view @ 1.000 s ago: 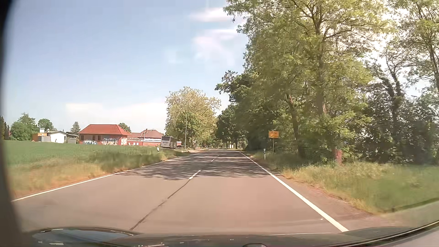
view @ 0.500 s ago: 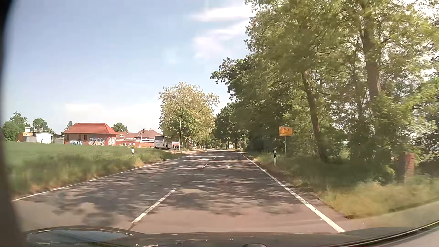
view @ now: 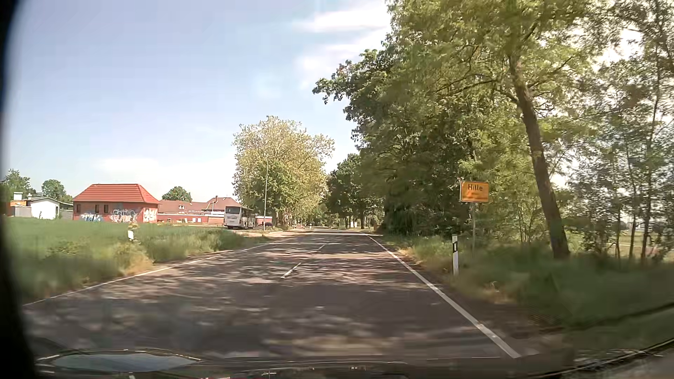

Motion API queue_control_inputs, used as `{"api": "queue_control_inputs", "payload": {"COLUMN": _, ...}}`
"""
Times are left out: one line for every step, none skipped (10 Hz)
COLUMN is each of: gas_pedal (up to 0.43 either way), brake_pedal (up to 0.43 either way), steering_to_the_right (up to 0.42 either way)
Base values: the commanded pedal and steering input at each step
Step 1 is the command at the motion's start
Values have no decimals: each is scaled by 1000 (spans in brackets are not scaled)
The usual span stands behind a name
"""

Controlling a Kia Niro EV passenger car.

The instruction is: Follow the waypoints while adhering to traffic rules and regulations

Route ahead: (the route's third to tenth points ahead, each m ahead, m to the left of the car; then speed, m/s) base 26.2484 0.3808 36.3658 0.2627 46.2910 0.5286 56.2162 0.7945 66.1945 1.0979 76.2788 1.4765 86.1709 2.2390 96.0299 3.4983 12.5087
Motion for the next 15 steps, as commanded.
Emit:
{"api": "queue_control_inputs", "payload": {"gas_pedal": 169, "brake_pedal": 0, "steering_to_the_right": 1}}
{"api": "queue_control_inputs", "payload": {"gas_pedal": 169, "brake_pedal": 0, "steering_to_the_right": 0}}
{"api": "queue_control_inputs", "payload": {"gas_pedal": 169, "brake_pedal": 0, "steering_to_the_right": 0}}
{"api": "queue_control_inputs", "payload": {"gas_pedal": 169, "brake_pedal": 0, "steering_to_the_right": 1}}
{"api": "queue_control_inputs", "payload": {"gas_pedal": 157, "brake_pedal": 0, "steering_to_the_right": 0}}
{"api": "queue_control_inputs", "payload": {"gas_pedal": 157, "brake_pedal": 0, "steering_to_the_right": 0}}
{"api": "queue_control_inputs", "payload": {"gas_pedal": 157, "brake_pedal": 0, "steering_to_the_right": 0}}
{"api": "queue_control_inputs", "payload": {"gas_pedal": 157, "brake_pedal": 0, "steering_to_the_right": 0}}
{"api": "queue_control_inputs", "payload": {"gas_pedal": 157, "brake_pedal": 0, "steering_to_the_right": 0}}
{"api": "queue_control_inputs", "payload": {"gas_pedal": 157, "brake_pedal": 0, "steering_to_the_right": 0}}
{"api": "queue_control_inputs", "payload": {"gas_pedal": 157, "brake_pedal": 0, "steering_to_the_right": 0}}
{"api": "queue_control_inputs", "payload": {"gas_pedal": 157, "brake_pedal": 0, "steering_to_the_right": 0}}
{"api": "queue_control_inputs", "payload": {"gas_pedal": 157, "brake_pedal": 0, "steering_to_the_right": 0}}
{"api": "queue_control_inputs", "payload": {"gas_pedal": 157, "brake_pedal": 0, "steering_to_the_right": 0}}
{"api": "queue_control_inputs", "payload": {"gas_pedal": 157, "brake_pedal": 0, "steering_to_the_right": 0}}
